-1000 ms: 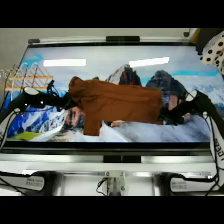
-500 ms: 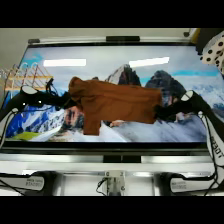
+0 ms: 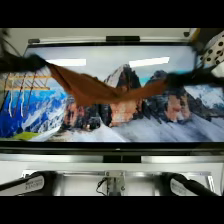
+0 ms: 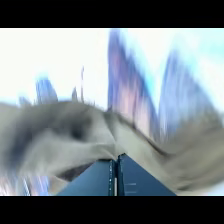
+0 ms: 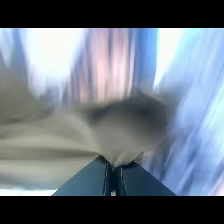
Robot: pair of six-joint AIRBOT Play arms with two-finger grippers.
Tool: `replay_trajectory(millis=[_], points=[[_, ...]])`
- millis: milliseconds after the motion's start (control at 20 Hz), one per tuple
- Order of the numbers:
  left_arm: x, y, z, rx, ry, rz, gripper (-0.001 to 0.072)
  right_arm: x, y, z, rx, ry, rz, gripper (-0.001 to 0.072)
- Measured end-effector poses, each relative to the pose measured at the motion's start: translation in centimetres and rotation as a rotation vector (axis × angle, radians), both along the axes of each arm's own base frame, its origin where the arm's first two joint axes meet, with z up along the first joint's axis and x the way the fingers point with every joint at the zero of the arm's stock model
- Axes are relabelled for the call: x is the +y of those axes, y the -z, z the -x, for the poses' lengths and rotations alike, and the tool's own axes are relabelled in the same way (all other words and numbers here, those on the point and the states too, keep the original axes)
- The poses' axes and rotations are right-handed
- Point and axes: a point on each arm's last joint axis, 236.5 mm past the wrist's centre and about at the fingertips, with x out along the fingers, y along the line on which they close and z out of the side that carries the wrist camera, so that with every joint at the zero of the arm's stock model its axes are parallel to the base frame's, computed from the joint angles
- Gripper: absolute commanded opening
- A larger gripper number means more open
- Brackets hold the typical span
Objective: Fold the shirts.
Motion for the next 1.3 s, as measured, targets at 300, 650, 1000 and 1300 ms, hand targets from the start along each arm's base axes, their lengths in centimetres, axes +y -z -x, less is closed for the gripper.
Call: replay_trajectory(millis=[300, 650, 1000, 1300], points=[[6.2, -28.7, 15.4, -0.711, -0.393, -0.034, 0.0032, -3.3, -30.4, 12.1, -0.838, 0.209, 0.125, 0.0066], [5.8, -32.0, 25.5, -0.829, -0.574, -0.138, 0.0033, -6.0, -32.3, 20.3, -0.858, 0.337, 0.244, 0.0066], [9.6, -18.2, 17.3, -0.379, -0.514, -0.229, 0.0033, -8.3, -18.6, 11.0, -0.326, 0.308, 0.315, 0.0066], [11.2, 0.6, 8.3, 0.059, -0.375, -0.175, 0.0033, -8.2, -1.3, 0.7, 0.169, 0.213, 0.278, 0.0067]])
